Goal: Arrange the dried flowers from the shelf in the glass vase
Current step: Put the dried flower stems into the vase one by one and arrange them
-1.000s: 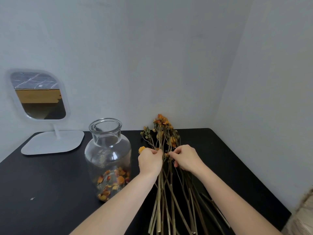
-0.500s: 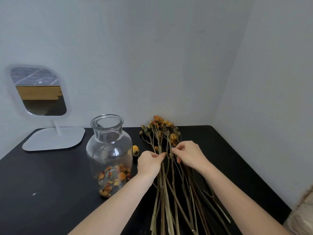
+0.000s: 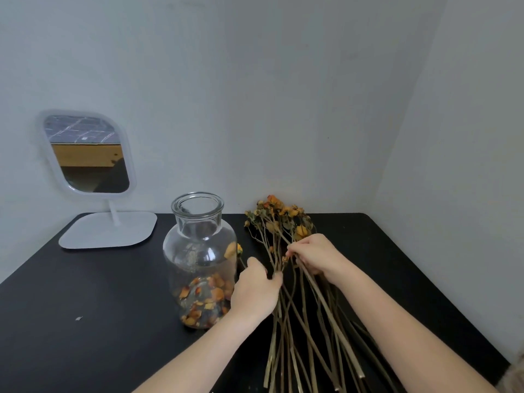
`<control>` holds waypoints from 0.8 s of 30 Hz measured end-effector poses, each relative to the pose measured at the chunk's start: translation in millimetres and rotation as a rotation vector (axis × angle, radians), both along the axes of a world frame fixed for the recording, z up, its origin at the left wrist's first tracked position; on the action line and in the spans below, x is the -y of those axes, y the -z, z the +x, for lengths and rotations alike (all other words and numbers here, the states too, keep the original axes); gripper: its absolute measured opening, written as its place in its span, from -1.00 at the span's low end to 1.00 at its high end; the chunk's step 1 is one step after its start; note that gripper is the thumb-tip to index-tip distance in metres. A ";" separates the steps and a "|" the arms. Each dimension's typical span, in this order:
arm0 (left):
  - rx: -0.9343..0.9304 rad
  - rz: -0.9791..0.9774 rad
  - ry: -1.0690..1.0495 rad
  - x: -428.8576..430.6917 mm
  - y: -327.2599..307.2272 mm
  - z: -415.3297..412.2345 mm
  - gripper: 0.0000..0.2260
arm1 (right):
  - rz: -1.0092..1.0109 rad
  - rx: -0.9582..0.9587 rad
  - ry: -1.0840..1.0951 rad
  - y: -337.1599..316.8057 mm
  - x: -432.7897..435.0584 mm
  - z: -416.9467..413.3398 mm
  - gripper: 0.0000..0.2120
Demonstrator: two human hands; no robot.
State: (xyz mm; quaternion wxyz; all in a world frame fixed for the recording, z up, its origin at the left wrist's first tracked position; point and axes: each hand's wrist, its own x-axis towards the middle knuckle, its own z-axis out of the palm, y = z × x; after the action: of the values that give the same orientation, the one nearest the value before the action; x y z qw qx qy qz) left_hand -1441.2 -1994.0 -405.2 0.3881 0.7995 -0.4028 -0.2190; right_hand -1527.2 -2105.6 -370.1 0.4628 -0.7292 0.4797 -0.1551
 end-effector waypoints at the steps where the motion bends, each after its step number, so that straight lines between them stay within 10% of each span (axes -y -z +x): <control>1: 0.081 0.089 0.027 -3.6 0.4 -3.7 -0.76 | 0.015 0.024 0.010 -0.6 1.2 -2.1 -0.76; 9: 0.415 0.275 0.058 -8.3 -3.1 -27.6 -0.74 | 0.123 0.153 0.055 -3.8 4.9 -16.9 -0.81; 24: 0.207 0.262 0.019 0.2 15.4 -12.7 -0.77 | 0.449 0.543 0.033 -11.3 6.9 -35.3 -0.77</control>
State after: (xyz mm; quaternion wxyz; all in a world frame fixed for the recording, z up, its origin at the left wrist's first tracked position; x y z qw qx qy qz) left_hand -1453.9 -1994.1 -420.6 0.2348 0.8577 -0.4160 -0.1899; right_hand -1562.4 -2112.5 -358.8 0.7196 -0.5337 0.3728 -0.2414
